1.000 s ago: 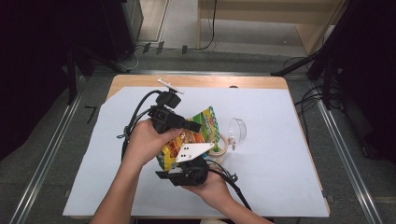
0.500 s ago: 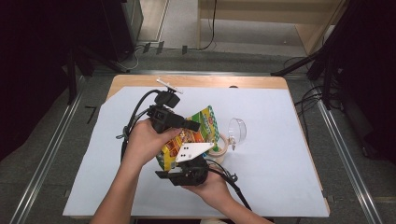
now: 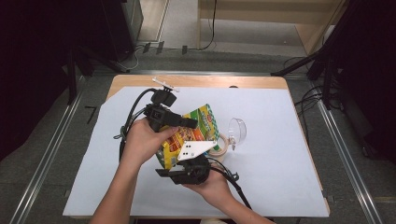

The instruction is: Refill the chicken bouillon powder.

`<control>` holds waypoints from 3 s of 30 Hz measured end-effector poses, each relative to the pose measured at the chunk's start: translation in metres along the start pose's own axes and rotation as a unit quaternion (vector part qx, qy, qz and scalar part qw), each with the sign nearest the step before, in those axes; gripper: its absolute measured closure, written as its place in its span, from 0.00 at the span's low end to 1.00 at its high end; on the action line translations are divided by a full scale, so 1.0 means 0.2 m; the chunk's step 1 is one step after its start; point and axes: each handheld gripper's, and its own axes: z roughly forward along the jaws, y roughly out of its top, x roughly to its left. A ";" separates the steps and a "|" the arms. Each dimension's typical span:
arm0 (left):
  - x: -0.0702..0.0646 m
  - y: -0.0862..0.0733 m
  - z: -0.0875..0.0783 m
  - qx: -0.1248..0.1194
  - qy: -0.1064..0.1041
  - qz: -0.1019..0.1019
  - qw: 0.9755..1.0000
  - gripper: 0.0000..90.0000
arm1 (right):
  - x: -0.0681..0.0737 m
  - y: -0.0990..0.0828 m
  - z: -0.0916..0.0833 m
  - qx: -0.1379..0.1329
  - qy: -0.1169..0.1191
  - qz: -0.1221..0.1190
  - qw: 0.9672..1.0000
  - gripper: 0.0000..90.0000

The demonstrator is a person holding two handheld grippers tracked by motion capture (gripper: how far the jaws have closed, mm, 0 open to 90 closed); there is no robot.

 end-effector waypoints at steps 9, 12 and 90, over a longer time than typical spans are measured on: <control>-0.01 0.00 0.00 0.004 0.007 0.000 1.000 0.88 | 0.00 0.00 0.00 0.000 0.002 0.003 1.000 0.76; -0.01 0.00 0.00 0.003 0.007 0.001 1.000 0.88 | 0.00 0.00 0.00 0.001 0.001 0.005 1.000 0.76; -0.03 0.01 0.01 -0.021 0.013 0.021 0.999 0.84 | 0.00 0.02 -0.01 0.000 0.007 0.030 1.000 0.77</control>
